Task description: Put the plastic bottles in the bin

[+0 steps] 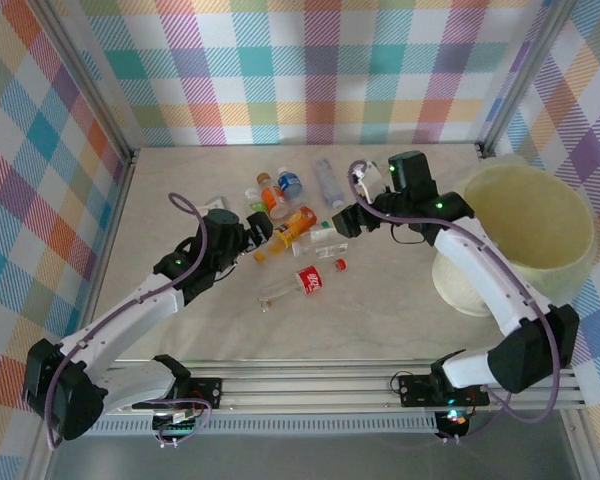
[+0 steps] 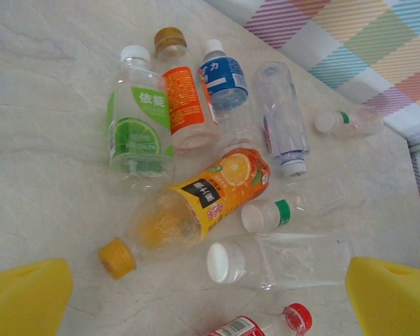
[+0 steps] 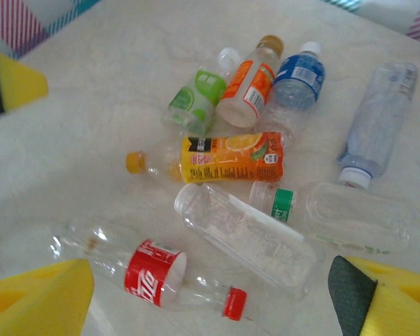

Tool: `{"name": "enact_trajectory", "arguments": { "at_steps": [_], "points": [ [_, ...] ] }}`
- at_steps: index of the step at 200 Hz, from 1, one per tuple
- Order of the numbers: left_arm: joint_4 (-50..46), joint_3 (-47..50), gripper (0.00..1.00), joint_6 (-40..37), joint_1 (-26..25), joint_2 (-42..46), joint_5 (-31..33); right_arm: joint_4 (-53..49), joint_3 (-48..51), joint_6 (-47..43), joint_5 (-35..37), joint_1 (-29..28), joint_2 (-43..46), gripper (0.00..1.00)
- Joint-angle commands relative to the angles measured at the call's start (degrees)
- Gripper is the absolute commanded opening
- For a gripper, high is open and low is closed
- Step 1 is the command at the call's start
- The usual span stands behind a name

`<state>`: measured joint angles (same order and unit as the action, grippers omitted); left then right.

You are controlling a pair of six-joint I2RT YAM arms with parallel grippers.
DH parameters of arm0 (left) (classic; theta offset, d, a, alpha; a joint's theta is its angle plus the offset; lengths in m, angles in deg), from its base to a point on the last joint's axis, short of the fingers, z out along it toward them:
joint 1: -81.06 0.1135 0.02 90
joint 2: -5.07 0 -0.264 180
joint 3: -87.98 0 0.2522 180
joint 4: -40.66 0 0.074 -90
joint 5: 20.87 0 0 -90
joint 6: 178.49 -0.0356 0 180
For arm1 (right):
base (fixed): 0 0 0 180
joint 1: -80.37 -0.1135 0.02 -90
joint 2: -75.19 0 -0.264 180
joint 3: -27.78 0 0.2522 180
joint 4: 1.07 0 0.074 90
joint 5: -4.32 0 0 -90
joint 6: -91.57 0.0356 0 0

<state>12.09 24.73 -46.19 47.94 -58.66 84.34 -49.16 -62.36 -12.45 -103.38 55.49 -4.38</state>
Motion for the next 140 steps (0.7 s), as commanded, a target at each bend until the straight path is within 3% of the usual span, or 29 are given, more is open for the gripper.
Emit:
{"name": "enact_trajectory", "arguments": {
  "at_steps": [1, 56, 96, 140],
  "points": [
    [-2.73, 1.74, 1.00, 1.68, 0.74, 2.96, 2.56, -0.60, 0.35, -14.52, -2.87, -0.75, -2.40, 0.88],
    [-8.18, 4.71, 1.00, 2.78, 0.87, 10.35, 4.31, -5.94, -0.62, -34.06, 0.44, -2.85, -11.12, 0.91],
    [-9.93, 8.38, 1.00, 6.15, 1.05, 15.68, 4.75, -11.01, -8.49, -43.23, 6.78, -4.54, -22.14, 0.90],
    [-11.06, 7.13, 1.00, 4.22, 1.75, 15.87, -4.39, -13.19, -14.09, -50.14, 14.78, -6.15, -31.37, 0.91]
  ]
}}
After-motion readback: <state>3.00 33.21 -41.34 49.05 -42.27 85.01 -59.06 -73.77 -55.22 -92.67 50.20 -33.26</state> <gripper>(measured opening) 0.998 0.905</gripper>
